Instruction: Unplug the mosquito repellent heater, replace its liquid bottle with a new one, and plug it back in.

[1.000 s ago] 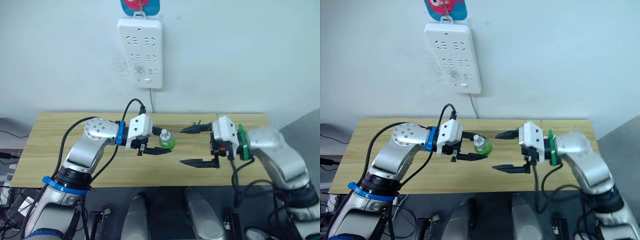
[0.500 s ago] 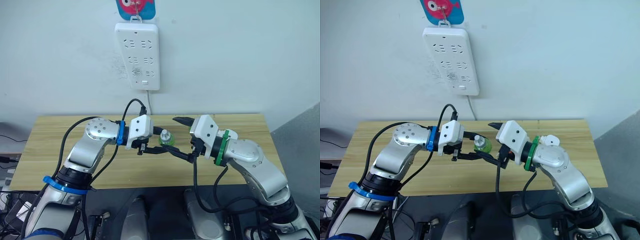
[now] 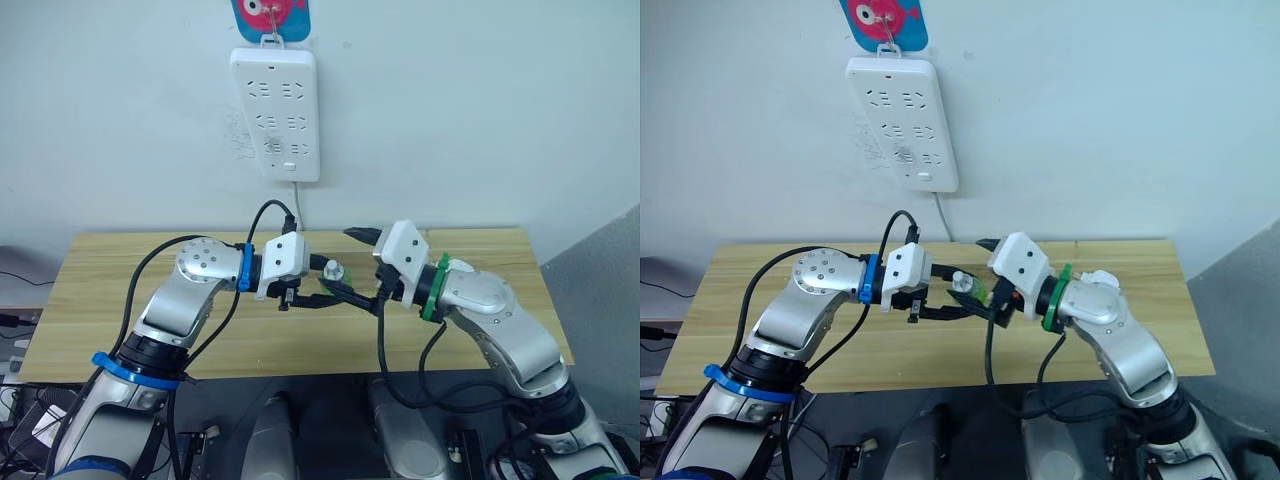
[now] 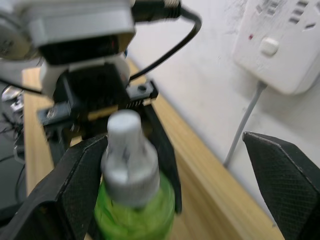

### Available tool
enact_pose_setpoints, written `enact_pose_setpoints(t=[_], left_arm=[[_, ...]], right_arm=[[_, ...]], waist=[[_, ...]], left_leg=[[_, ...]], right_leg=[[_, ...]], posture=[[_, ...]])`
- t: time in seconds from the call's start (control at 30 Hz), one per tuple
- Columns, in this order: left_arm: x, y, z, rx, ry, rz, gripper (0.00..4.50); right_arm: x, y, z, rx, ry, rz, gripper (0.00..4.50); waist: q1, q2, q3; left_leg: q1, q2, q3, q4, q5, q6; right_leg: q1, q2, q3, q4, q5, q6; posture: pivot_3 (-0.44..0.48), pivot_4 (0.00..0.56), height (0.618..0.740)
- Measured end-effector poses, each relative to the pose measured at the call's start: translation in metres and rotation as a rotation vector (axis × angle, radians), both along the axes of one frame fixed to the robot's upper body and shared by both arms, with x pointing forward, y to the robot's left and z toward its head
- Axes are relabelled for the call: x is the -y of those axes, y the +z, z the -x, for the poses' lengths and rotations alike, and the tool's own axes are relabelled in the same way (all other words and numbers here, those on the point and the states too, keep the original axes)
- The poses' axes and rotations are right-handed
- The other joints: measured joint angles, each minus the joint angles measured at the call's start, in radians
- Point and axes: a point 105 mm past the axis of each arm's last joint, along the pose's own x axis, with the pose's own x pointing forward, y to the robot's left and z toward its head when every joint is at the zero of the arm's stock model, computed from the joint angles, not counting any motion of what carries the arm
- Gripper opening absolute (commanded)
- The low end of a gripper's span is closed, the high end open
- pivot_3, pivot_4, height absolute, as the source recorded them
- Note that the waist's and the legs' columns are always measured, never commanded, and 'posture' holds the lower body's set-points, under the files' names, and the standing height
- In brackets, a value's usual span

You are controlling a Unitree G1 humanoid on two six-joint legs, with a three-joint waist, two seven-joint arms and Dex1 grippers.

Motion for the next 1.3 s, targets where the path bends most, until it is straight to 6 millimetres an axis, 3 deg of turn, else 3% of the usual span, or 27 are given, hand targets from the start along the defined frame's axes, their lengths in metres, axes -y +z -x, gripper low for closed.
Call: enact_pose_setpoints(t=[0.17,0.3,0.4,0.5,0.63,0.83,1.0,1.2,1.3], left_arm=[[-0.002,-0.002,0.001,-0.002,0.002,-0.005,2.25],[-0.003,-0.003,0.001,0.006,-0.001,-0.005,2.25],[-0.003,-0.003,0.002,0.004,0.001,-0.005,2.25],[-0.003,-0.003,0.002,0.004,0.001,-0.004,2.25],[-0.002,-0.003,0.002,0.004,0.001,-0.002,2.25],[-0.001,-0.003,0.002,0.004,0.001,0.003,2.25],[-0.002,-0.004,0.002,-0.006,0.018,0.012,2.25],[-0.007,-0.008,0.005,-0.021,0.035,0.02,2.25],[-0.007,-0.007,0.004,-0.017,0.043,0.025,2.25]], right_arm=[[0.027,0.008,-0.001,-0.025,0.001,0.027,4.5],[0.034,0.009,0.006,-0.067,0.048,0.046,4.5],[0.022,0.006,0.023,-0.093,0.133,0.046,4.5],[0.003,0.003,0.027,-0.09,0.158,0.015,4.5],[-0.015,0.007,0.015,-0.03,0.107,-0.003,4.5],[-0.022,0.003,0.0,-0.007,0.053,-0.001,4.5],[-0.007,0.002,-0.004,-0.017,0.036,0.021,4.5],[0.038,0.003,0.001,-0.109,0.017,0.07,4.5],[0.039,0.003,0.015,-0.127,0.094,0.1,4.5]], waist=[[0.0,0.0,0.0],[0.0,0.0,0.0],[0.0,0.0,0.0],[-0.002,0.0,0.0],[-0.002,0.0,0.0],[0.0,0.0,-0.001],[0.001,0.0,-0.001],[0.003,0.0,-0.001],[0.002,0.0,-0.001]], left_leg=[[0.0,0.0,0.0,0.0,0.0,0.0],[0.0,0.0,0.0,0.0,0.0,0.0],[0.0,0.0,0.0,0.0,0.0,0.0],[0.0,0.0,0.0,0.0,0.0,0.0],[0.0,0.0,0.0,0.001,0.0,0.0],[0.0,0.0,-0.001,0.001,0.0,0.0],[0.0,0.0,-0.001,0.001,0.0,0.0],[0.0,0.0,-0.001,0.001,0.0,0.0],[0.001,0.0,0.0,0.001,0.0,0.0]], right_leg=[[0.001,0.0,0.0,0.0,0.0,0.0],[0.0,0.0,0.0,0.0,0.0,0.0],[0.0,0.0,0.0,0.0,0.0,0.0],[0.0,0.0,0.0,0.001,0.0,0.0],[0.0,0.0,0.0,0.001,0.0,0.0],[0.0,0.0,0.0,0.001,0.0,0.0],[0.0,0.0,0.0,0.001,0.0,0.0],[0.001,0.0,0.0,0.001,0.0,0.0],[0.001,0.0,0.0,0.001,0.0,0.0]], posture=[[-0.236,0.261,0.74],[-0.236,0.262,0.74],[-0.235,0.261,0.74],[-0.231,0.259,0.74],[-0.224,0.257,0.74],[-0.218,0.256,0.74],[-0.221,0.256,0.74],[-0.232,0.252,0.74],[-0.236,0.248,0.74]])
